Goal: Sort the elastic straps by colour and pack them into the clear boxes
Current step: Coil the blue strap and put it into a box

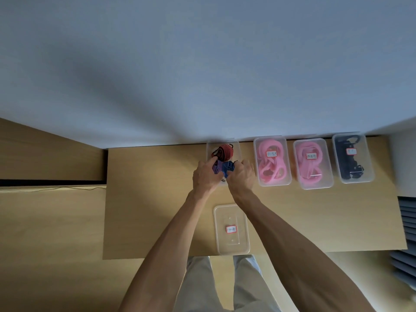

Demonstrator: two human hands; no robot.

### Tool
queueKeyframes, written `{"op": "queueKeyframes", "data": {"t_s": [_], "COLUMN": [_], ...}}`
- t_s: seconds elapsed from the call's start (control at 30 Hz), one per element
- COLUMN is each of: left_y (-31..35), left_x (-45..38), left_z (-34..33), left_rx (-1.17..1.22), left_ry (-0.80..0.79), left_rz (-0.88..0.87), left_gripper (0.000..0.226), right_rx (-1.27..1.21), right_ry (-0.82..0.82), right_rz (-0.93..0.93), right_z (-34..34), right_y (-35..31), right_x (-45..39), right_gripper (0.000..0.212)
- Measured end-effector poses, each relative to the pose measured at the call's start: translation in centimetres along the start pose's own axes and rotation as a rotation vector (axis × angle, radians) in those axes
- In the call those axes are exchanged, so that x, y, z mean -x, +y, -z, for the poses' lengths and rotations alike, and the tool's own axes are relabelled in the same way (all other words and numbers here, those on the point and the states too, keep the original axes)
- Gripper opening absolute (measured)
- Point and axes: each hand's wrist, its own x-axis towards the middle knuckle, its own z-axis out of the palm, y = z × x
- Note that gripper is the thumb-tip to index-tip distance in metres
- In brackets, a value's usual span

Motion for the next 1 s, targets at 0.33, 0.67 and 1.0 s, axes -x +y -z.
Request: {"op": "queueKeyframes", "data": {"t_s": [0.33, 0.67, 1.0], "left_y": [-0.5, -0.3, -0.5], "left_x": [0.1, 0.3, 0.2], "left_z": [0.0, 0.6, 0.9], "left_rx": [0.058, 0.073, 0.107], "left_ry": [0.041, 0.095, 0.087], "left_rz": [0.001, -0.007, -0.03], "left_gripper": [0.05, 0.023, 0.037], "right_rx": [0.068, -0.078, 0.02], "right_ry": [0.117, 0.152, 0.018], "right_rz": [0.016, 0.091, 0.02], "right_z": [-1.2, 0.4, 0.2], "right_y": [-1.1, -1.2, -1.6], "right_x": [0.8, 1.4, 0.4], "right_gripper": [0.03, 0.026, 0.019]}}
